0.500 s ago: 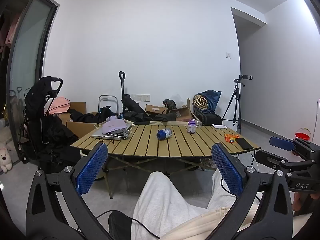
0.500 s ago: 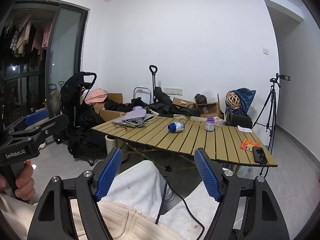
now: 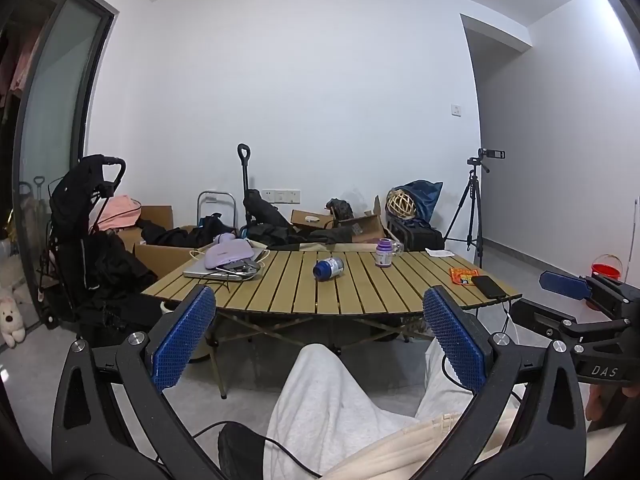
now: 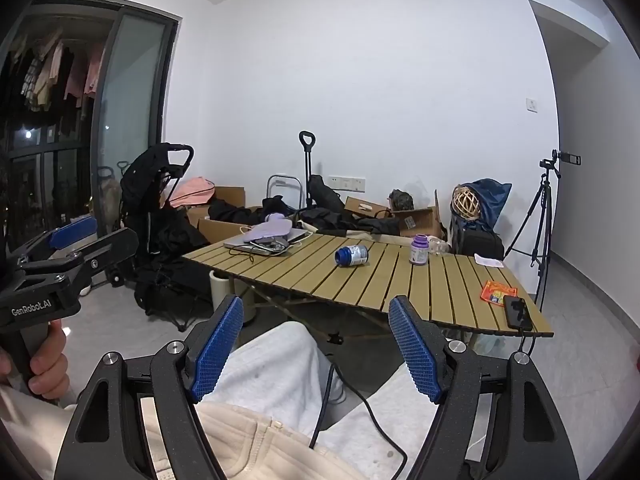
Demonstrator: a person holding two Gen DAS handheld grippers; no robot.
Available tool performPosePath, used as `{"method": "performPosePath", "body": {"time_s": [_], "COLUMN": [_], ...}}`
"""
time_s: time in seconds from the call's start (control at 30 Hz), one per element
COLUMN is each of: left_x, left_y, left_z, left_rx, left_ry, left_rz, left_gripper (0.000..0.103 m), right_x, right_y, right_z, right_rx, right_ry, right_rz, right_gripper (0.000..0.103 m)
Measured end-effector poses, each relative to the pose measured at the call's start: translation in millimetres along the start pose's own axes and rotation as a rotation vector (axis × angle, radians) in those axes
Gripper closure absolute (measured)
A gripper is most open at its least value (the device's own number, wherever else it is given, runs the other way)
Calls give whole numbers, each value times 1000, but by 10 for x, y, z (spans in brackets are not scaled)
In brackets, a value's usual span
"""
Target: Flip cup upright
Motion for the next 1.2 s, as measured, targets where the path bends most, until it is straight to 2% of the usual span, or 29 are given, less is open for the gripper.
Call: {"method": "performPosePath", "body": {"time_s": [1.2], "left_x": [58], "left_y": [-32], "left_z": [-16], "left_rx": [-11], "left_ry": [-1], "left_rz": [-8], "left_gripper": [0], "right_x": [9], "right_y": [-16], "right_z": [-8], "right_rx": [0], "right_ry": [2], "right_rz": [-2], "right_gripper": [23]}}
Point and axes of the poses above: each gripper's, at about its wrist camera, not at the fingertips, and z roughly against the way its jaws point, x to its right, y to its top, the point moved 5 cm from there along -z, roughly the way its jaws point, and after that the axes turned 9 degrees about x, right-handed, at the moved point
